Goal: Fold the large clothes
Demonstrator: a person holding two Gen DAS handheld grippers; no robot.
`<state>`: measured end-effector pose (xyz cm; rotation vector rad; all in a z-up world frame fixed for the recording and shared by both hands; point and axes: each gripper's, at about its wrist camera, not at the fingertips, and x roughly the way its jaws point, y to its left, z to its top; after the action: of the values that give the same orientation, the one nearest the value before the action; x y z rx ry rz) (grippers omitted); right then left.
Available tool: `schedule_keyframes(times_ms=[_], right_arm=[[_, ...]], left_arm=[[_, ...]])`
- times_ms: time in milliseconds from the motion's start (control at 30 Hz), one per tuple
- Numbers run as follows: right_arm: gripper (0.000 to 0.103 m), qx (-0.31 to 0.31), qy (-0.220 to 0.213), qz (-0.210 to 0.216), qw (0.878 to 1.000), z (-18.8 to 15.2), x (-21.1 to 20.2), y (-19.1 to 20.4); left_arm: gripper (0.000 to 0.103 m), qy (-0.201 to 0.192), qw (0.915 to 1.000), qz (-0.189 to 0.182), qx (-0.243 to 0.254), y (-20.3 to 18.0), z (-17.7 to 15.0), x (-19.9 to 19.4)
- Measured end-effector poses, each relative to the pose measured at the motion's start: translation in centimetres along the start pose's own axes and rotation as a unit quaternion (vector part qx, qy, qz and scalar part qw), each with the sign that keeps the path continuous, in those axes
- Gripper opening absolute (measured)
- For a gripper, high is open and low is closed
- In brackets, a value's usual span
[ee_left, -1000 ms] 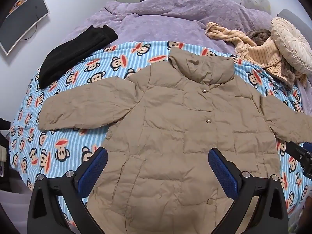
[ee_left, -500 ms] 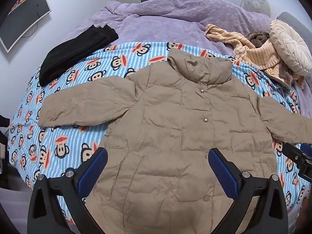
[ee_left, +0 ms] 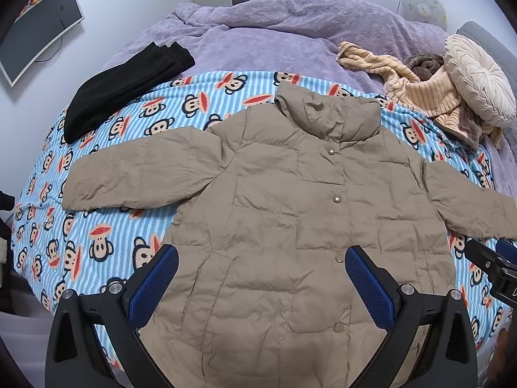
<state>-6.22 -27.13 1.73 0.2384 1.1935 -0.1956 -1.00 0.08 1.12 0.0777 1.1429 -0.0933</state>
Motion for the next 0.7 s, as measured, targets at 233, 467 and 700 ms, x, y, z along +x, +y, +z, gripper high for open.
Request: schedule_keyframes(times_ms=[233,467,700], right_arm=[[0.103,-0.001,-0.001,-0.002,1.000,-0.08,-0.03,0.00],[0.103,-0.001,-0.002,-0.001,1.000,-0.04,0.04,0.04],[0.103,-0.001,-0.002,-0.002,1.000,-0.07,0.01,0.04]], left_arm=[[0.103,0.000,1.0000,-0.001,0.001,-0.15,0.04,-0.21],[0.103,-0.001,1.0000,0.000,0.000,-0.19,0.01,-0.21],[0.103,-0.001,1.0000,0.001,0.001,-0.17,0.09,-0.22]])
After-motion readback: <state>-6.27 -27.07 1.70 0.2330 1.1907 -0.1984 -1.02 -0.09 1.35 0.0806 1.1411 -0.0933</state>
